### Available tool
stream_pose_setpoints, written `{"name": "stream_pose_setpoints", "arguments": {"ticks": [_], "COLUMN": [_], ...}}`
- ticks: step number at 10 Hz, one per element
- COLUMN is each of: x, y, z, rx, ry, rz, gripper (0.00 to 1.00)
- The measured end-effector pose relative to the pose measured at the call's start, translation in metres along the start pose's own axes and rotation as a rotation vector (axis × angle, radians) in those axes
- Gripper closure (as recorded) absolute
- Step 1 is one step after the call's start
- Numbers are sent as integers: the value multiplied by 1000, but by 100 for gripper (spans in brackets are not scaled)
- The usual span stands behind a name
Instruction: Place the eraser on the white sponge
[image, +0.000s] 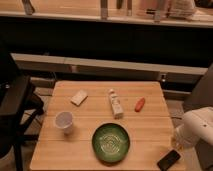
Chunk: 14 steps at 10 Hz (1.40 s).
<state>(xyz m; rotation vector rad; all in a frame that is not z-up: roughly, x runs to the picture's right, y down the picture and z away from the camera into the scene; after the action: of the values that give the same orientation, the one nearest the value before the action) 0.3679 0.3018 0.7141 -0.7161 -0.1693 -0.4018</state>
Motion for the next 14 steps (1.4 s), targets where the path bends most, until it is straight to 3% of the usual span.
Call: {"name": "stream_pose_setpoints", "arguments": {"ticks": [6, 14], "x": [-8, -31], "y": [12, 20], "z": [12, 51], "rx": [-19, -67], "ry": [-25, -124], "rz": [-37, -71], "gripper": [20, 20]}}
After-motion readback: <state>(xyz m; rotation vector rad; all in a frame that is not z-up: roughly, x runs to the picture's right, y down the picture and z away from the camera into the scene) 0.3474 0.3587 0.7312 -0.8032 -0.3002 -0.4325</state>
